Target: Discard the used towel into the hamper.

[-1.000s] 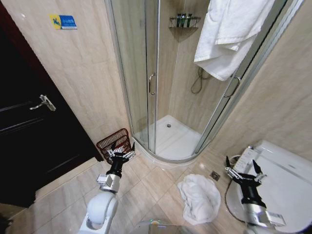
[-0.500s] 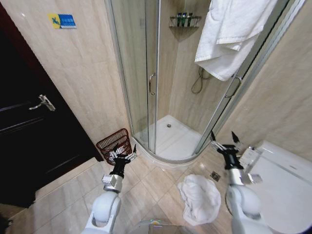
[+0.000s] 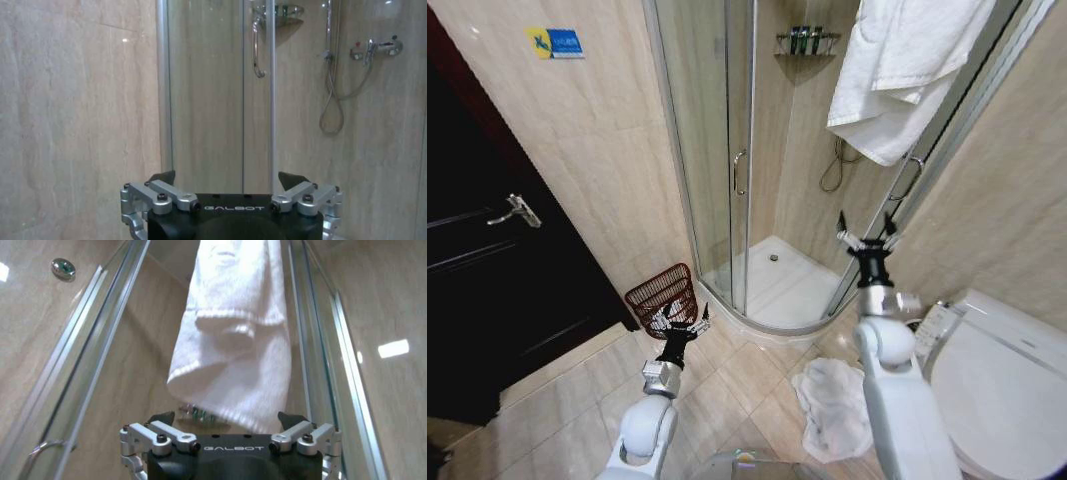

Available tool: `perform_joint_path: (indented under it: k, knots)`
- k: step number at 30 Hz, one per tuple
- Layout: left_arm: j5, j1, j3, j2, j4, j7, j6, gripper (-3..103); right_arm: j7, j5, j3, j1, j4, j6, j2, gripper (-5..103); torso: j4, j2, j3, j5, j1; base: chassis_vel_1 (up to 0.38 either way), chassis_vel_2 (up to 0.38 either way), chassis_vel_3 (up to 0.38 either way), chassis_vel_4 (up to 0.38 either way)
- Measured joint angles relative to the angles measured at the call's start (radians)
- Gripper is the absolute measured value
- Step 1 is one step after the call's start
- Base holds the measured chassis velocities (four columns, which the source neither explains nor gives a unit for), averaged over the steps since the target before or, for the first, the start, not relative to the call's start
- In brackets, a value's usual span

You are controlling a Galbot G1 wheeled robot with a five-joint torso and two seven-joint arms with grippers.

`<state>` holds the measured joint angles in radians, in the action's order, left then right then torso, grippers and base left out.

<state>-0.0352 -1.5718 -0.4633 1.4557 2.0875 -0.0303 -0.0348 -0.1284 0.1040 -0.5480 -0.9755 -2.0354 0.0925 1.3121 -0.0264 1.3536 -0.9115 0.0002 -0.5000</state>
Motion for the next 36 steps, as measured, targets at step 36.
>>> perform_joint_path:
  k: [36]
  knots:
    - [0.007, -0.011, -0.007, -0.002, -0.028, -0.002, -0.018, 100, -0.104, 0.424, 0.337, 0.896, 0.239, -0.248, -0.438, 100, 0.0001, 0.0, 0.0, 0.0003, 0.0, 0.0, 0.0, 0.0, 0.0]
